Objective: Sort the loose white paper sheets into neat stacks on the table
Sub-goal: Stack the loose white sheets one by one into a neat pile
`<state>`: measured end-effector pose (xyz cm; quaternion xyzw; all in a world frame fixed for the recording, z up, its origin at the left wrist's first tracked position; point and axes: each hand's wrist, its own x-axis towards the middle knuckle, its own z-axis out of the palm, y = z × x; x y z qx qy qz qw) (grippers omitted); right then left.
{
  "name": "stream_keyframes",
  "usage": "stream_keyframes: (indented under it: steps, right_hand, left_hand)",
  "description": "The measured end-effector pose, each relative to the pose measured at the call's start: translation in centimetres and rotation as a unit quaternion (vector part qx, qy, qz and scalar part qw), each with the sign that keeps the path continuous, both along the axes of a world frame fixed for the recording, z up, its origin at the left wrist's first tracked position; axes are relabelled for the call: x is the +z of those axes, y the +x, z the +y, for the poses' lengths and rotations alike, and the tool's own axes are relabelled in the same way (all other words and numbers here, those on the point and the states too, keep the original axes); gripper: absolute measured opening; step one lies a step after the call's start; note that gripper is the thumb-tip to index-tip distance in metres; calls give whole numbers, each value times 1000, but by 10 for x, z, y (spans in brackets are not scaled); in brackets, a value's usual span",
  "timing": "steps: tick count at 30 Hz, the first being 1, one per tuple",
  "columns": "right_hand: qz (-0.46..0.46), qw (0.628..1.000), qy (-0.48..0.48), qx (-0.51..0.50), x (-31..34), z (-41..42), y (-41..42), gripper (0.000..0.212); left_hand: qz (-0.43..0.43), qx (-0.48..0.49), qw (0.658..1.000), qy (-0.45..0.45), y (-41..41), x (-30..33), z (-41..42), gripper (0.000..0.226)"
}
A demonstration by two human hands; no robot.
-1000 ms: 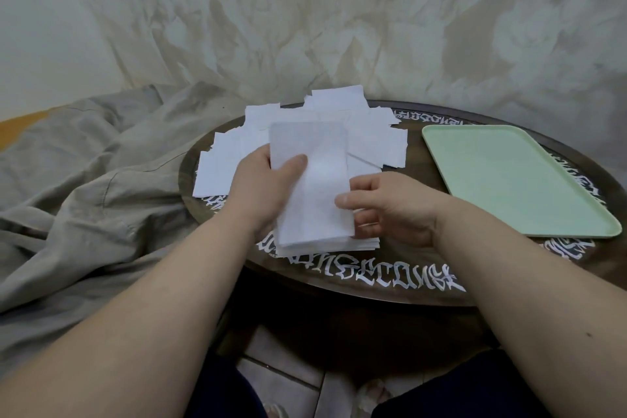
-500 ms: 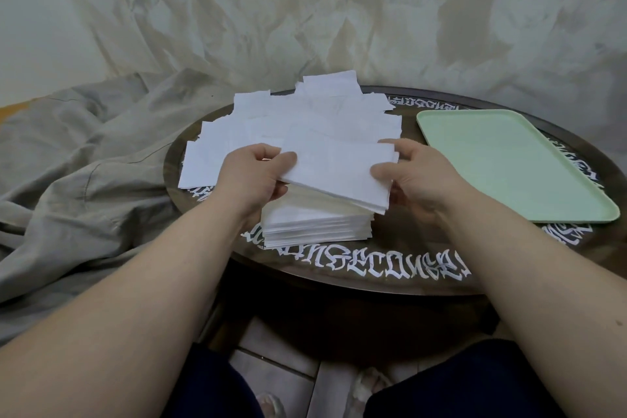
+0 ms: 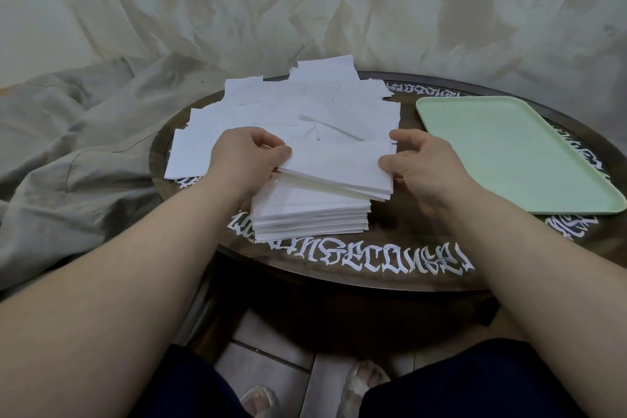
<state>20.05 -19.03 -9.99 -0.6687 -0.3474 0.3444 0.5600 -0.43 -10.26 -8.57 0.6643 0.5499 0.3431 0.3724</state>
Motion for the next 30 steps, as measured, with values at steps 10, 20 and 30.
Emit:
stream_keyframes:
  steps: [10, 20, 30]
  right_hand:
    - [-228, 972, -64, 12, -1, -4, 7, 49]
    - [-488, 864, -64, 107, 8, -38, 0, 12]
    - [-491, 861, -29, 129, -5, -34, 3, 8]
  left_hand:
    - [59, -5, 998, 30, -4, -7, 1, 4]
    - [157, -95, 981, 60, -22, 3, -3, 18]
    - [192, -148, 965, 100, -30, 0, -6, 15]
